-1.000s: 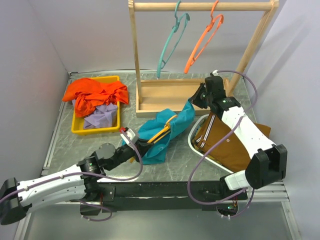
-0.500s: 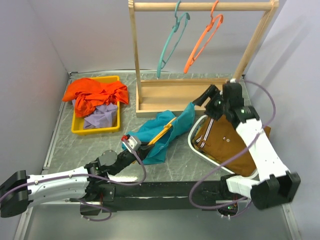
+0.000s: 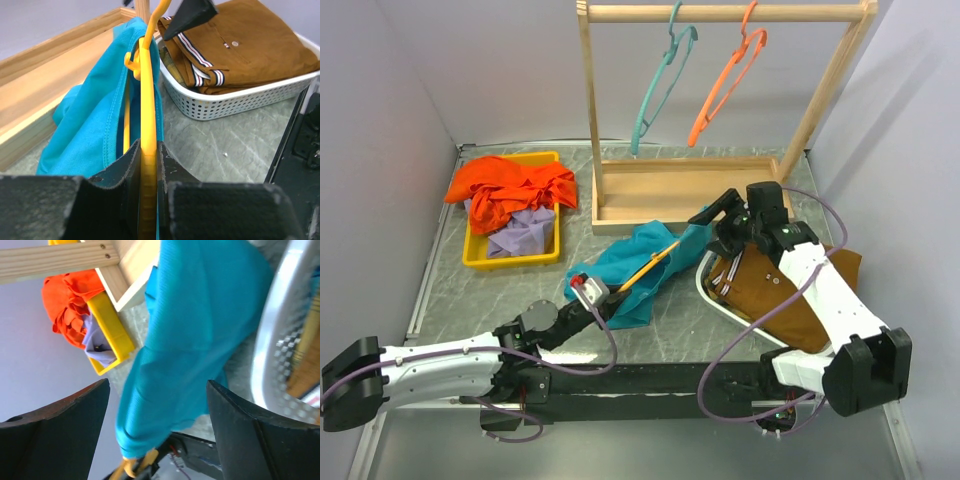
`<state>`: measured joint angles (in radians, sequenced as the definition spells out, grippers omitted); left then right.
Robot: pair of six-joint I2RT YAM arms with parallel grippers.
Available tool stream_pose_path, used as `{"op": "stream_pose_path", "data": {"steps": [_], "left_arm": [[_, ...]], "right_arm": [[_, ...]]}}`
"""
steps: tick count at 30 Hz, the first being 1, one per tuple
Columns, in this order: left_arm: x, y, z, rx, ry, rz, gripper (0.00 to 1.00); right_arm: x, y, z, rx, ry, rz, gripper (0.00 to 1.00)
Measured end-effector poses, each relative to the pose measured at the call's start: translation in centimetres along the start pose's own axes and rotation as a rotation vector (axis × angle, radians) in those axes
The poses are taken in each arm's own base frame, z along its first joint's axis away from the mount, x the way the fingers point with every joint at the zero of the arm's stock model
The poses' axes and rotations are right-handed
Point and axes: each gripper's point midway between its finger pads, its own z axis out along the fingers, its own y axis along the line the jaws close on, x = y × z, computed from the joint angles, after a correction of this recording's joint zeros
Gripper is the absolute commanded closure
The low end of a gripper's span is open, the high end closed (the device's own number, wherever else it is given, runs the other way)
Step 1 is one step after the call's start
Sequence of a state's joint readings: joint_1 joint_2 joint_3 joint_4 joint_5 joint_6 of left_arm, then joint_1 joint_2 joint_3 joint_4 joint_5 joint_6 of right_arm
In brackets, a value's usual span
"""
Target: Place the t-shirt on the hanger
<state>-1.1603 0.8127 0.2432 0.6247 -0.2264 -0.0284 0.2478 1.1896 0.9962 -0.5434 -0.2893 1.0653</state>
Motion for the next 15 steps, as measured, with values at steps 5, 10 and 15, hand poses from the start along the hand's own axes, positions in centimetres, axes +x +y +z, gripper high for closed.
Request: {"op": "stream_pose_path", "data": {"steps": [5, 10, 15], "left_arm": [[0.6, -0.3, 0.2, 0.024, 0.022, 0.051, 0.98], [1.1, -0.5, 0.4, 0.036, 0.048, 0.1, 0.98], [0.8, -0.6, 1.1, 0.032, 0.056, 0.138, 0.98]], "right_arm": [[0.7, 0.3, 1.9, 0.001, 0.049, 0.027, 0.32], [1.7, 0.2, 3.0, 0.012, 0.094, 0.027, 0.57], [2.3, -0.3, 3.4, 0.027, 0.133, 0.022, 0.69]]}}
